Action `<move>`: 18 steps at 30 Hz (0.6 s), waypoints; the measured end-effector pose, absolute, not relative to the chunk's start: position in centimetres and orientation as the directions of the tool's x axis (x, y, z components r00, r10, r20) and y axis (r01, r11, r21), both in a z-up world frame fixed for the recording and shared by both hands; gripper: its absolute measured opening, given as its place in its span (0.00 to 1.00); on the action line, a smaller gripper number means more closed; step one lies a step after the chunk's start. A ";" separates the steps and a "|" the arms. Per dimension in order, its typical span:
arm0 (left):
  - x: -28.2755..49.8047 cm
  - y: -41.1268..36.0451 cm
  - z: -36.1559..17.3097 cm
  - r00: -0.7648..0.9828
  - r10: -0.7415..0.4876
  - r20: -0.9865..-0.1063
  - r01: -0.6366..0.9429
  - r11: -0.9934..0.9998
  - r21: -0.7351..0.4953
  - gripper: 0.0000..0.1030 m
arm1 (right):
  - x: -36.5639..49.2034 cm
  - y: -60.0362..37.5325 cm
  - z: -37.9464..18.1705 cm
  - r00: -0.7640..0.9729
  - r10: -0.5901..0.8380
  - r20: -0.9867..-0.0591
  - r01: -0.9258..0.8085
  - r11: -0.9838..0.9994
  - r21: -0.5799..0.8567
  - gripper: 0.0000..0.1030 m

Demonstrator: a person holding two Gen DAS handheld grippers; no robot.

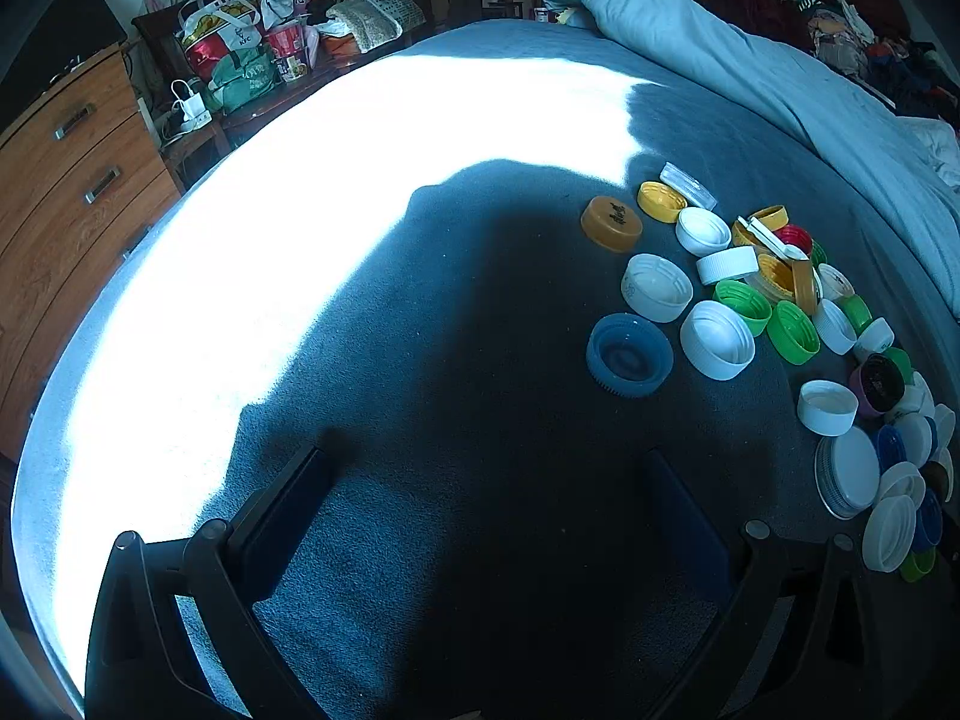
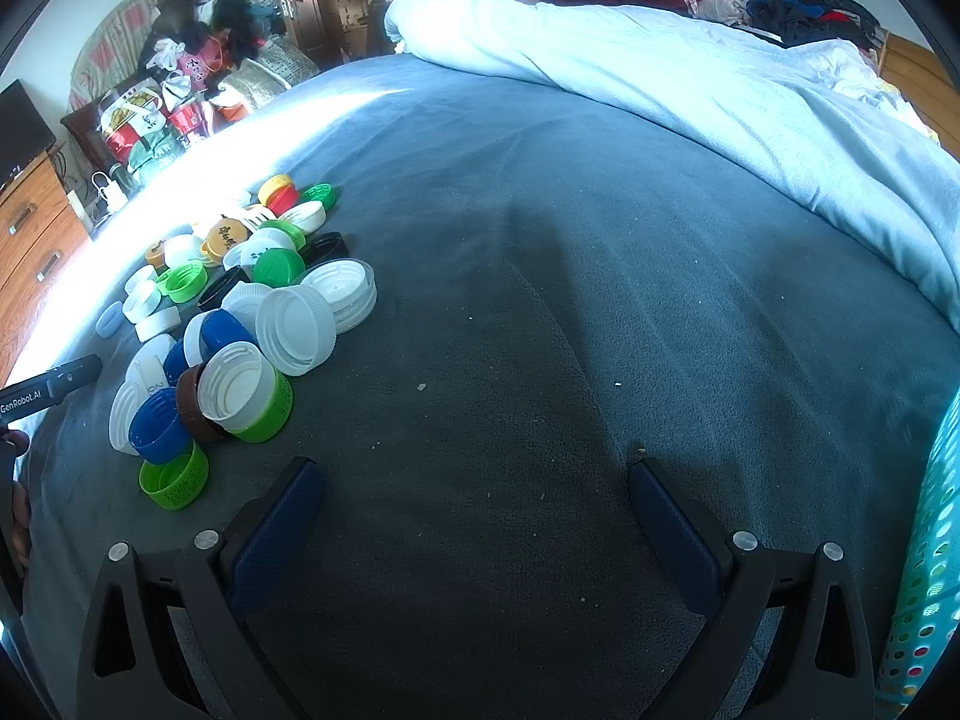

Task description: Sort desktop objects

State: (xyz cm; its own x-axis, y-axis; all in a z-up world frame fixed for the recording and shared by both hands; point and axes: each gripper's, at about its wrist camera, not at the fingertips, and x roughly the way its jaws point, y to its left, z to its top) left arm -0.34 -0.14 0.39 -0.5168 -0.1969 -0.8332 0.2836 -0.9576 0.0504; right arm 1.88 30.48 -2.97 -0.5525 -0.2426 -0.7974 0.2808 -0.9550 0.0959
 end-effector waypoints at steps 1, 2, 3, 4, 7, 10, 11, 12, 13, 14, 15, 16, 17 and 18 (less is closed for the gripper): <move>-0.3 -0.2 0.4 -0.517 -0.197 -0.833 0.284 -0.958 0.050 0.99 | 1.9 30.5 -3.0 -0.553 -0.243 -0.797 0.281 -0.955 0.096 1.00; -0.3 -0.2 0.4 -0.517 -0.196 -0.833 0.284 -0.958 0.050 0.99 | 1.9 30.5 -3.0 -0.553 -0.243 -0.797 0.281 -0.955 0.096 1.00; -0.3 -0.1 0.4 -0.517 -0.197 -0.833 0.283 -0.958 0.050 0.99 | 1.9 30.5 -3.0 -0.553 -0.243 -0.797 0.281 -0.955 0.096 1.00; -0.3 -0.1 0.4 -0.517 -0.197 -0.833 0.283 -0.958 0.050 0.99 | 1.9 30.5 -3.0 -0.553 -0.242 -0.797 0.281 -0.955 0.096 1.00; -0.4 -0.1 0.4 -0.517 -0.197 -0.833 0.284 -0.958 0.050 0.99 | 1.9 30.5 -3.0 -0.553 -0.242 -0.797 0.281 -0.955 0.096 1.00; -0.4 -0.2 0.4 -0.517 -0.197 -0.833 0.284 -0.958 0.050 0.99 | 1.9 30.5 -3.0 -0.553 -0.242 -0.797 0.281 -0.955 0.096 1.00; -0.4 -0.2 0.3 -0.517 -0.197 -0.833 0.284 -0.958 0.050 0.99 | 1.9 30.5 -3.0 -0.553 -0.242 -0.797 0.281 -0.955 0.096 1.00; -0.4 -0.2 0.4 -0.517 -0.197 -0.833 0.283 -0.958 0.051 0.99 | 1.9 30.5 -3.0 -0.553 -0.242 -0.797 0.281 -0.955 0.096 1.00; -0.4 -0.2 0.3 -0.517 -0.197 -0.833 0.283 -0.958 0.050 0.99 | 1.9 30.5 -3.0 -0.553 -0.243 -0.797 0.281 -0.955 0.096 1.00; -0.3 -0.2 0.3 -0.517 -0.197 -0.833 0.283 -0.958 0.051 0.99 | 1.9 30.5 -3.0 -0.553 -0.243 -0.797 0.281 -0.955 0.096 1.00; -0.3 -0.2 0.4 -0.517 -0.197 -0.833 0.283 -0.958 0.050 0.99 | 1.9 30.5 -3.0 -0.553 -0.243 -0.797 0.281 -0.955 0.096 1.00; -0.3 -0.3 0.3 -0.517 -0.197 -0.833 0.283 -0.958 0.050 0.99 | 1.9 30.5 -3.0 -0.553 -0.243 -0.797 0.281 -0.955 0.096 1.00; -0.3 -0.3 0.3 -0.517 -0.197 -0.833 0.283 -0.958 0.051 0.99 | 1.9 30.5 -3.0 -0.553 -0.243 -0.797 0.281 -0.955 0.096 1.00; -0.3 -0.3 0.3 -0.517 -0.197 -0.833 0.283 -0.958 0.051 0.99 | 1.9 30.5 -3.0 -0.553 -0.243 -0.797 0.281 -0.955 0.096 1.00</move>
